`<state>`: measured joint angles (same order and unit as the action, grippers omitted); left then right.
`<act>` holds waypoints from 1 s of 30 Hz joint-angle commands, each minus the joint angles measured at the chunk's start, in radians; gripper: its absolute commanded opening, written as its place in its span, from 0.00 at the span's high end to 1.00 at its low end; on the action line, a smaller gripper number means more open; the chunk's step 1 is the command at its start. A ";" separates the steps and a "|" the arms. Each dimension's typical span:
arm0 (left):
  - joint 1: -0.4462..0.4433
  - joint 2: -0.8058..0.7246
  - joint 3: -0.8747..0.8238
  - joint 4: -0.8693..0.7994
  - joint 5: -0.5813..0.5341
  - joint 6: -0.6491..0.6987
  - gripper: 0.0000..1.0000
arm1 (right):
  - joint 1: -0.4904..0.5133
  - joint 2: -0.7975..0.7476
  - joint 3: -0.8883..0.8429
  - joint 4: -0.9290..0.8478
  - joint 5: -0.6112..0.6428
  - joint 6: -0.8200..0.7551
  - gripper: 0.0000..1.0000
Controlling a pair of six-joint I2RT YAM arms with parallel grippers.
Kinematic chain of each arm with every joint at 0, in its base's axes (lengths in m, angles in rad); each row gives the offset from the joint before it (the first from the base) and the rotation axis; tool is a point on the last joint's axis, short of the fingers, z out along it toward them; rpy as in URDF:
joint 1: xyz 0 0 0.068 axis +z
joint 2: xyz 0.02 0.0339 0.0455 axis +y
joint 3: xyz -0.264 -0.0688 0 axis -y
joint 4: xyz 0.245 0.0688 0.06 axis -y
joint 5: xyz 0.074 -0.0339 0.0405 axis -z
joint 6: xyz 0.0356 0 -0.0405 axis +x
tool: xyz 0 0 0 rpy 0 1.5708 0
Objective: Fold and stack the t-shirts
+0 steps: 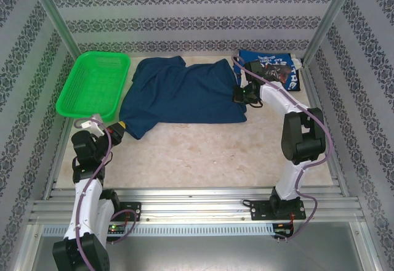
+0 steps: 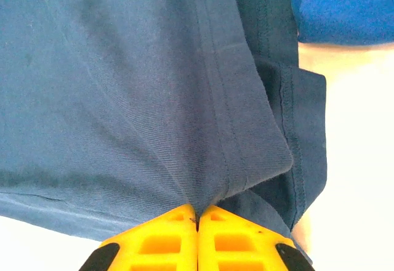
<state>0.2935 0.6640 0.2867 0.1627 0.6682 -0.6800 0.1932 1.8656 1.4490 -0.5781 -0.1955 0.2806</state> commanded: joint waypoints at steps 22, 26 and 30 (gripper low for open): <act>-0.007 -0.103 0.052 -0.058 0.024 -0.056 1.00 | 0.154 -0.486 -0.535 -0.003 0.048 0.076 0.76; -0.007 -0.113 0.064 -0.106 0.009 -0.032 1.00 | 0.105 -0.593 -0.641 0.051 0.062 0.127 0.68; -0.007 -0.115 0.062 -0.114 0.010 -0.029 1.00 | -0.036 -0.618 -0.698 0.111 -0.046 0.126 0.55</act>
<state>0.2935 0.5648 0.3187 0.0738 0.6758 -0.7300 0.2169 1.2583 0.7769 -0.5396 -0.1890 0.3851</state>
